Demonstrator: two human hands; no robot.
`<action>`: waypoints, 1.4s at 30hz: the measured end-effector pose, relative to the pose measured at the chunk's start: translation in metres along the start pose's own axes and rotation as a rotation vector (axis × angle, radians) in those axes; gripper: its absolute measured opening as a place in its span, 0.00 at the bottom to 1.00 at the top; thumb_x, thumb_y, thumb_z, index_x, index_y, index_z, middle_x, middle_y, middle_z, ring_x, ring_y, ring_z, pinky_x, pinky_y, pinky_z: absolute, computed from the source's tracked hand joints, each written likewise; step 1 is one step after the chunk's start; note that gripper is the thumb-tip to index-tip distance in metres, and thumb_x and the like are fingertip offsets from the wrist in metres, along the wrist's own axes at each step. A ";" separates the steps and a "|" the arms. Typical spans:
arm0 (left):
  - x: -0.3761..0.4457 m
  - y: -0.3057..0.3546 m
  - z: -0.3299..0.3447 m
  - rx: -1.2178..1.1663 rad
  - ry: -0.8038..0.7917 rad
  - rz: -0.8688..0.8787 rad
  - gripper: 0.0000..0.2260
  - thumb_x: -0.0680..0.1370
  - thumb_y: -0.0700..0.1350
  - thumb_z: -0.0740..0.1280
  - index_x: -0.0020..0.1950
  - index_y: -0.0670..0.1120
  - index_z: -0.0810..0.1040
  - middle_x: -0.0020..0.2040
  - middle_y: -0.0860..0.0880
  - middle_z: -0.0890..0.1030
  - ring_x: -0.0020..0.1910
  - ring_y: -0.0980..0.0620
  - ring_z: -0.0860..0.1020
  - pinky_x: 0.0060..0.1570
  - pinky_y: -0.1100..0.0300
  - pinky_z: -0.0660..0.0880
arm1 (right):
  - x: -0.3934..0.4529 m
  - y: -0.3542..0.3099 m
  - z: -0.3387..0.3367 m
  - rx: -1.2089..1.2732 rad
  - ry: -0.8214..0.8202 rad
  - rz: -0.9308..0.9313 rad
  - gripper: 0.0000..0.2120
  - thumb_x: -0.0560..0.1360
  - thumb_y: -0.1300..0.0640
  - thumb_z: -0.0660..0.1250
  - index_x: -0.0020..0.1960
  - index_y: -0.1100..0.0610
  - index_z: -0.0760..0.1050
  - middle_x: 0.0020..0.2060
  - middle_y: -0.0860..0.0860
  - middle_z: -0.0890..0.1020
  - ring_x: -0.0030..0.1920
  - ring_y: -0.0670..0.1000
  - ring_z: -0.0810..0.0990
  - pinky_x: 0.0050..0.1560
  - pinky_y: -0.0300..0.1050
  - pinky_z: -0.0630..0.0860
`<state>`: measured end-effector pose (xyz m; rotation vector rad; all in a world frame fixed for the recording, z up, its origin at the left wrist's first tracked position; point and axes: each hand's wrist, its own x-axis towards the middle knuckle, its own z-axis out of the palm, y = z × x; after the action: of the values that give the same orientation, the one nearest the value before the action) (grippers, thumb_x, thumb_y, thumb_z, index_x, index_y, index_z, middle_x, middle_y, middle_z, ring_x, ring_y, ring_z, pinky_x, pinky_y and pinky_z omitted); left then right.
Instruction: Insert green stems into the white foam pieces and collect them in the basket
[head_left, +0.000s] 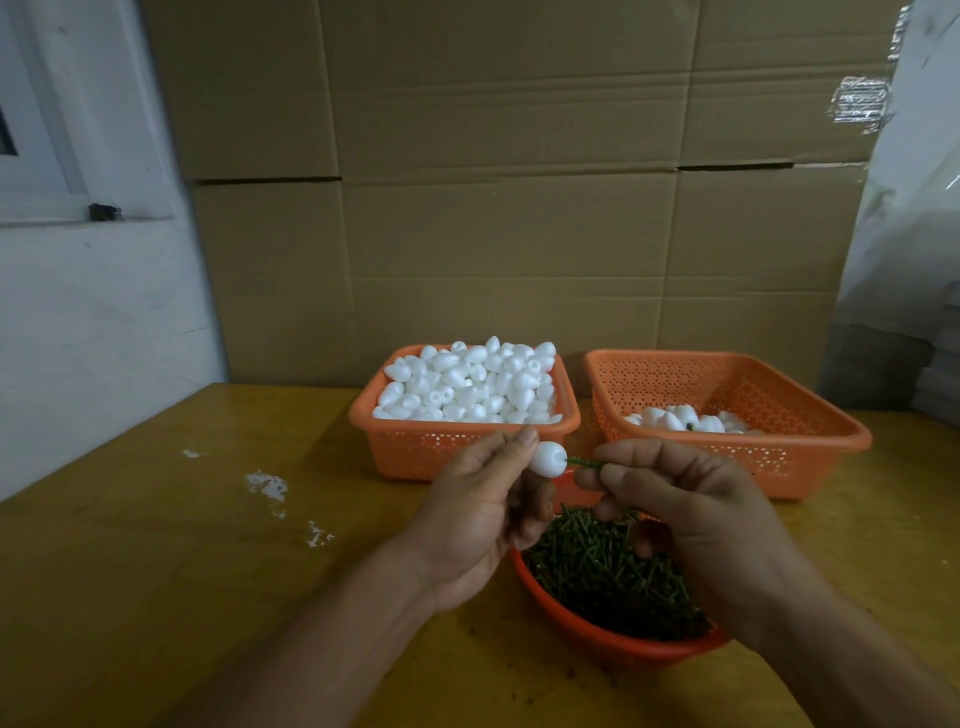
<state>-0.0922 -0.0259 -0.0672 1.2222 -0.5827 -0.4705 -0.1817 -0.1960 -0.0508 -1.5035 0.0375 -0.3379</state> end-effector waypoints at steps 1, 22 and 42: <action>0.000 0.000 0.000 -0.001 -0.005 -0.002 0.12 0.76 0.57 0.67 0.46 0.49 0.81 0.33 0.47 0.76 0.30 0.53 0.71 0.28 0.62 0.66 | -0.001 -0.001 0.001 -0.001 -0.003 0.002 0.15 0.65 0.56 0.72 0.50 0.61 0.82 0.44 0.56 0.87 0.35 0.47 0.83 0.28 0.37 0.73; -0.004 0.002 0.007 0.059 0.011 0.054 0.10 0.74 0.55 0.69 0.41 0.50 0.82 0.31 0.47 0.76 0.28 0.53 0.72 0.26 0.64 0.66 | -0.012 0.008 0.012 -0.685 0.128 -0.531 0.05 0.71 0.57 0.76 0.42 0.47 0.84 0.33 0.41 0.83 0.32 0.45 0.81 0.29 0.41 0.75; -0.004 0.001 0.006 0.000 -0.046 0.106 0.09 0.73 0.51 0.73 0.45 0.47 0.85 0.33 0.49 0.76 0.29 0.56 0.72 0.29 0.66 0.67 | -0.010 0.011 0.014 -0.651 0.140 -0.561 0.03 0.73 0.54 0.75 0.41 0.47 0.83 0.32 0.41 0.83 0.32 0.45 0.82 0.29 0.34 0.73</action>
<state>-0.0989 -0.0272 -0.0652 1.1765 -0.6837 -0.4102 -0.1862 -0.1799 -0.0622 -2.1225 -0.1841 -0.9489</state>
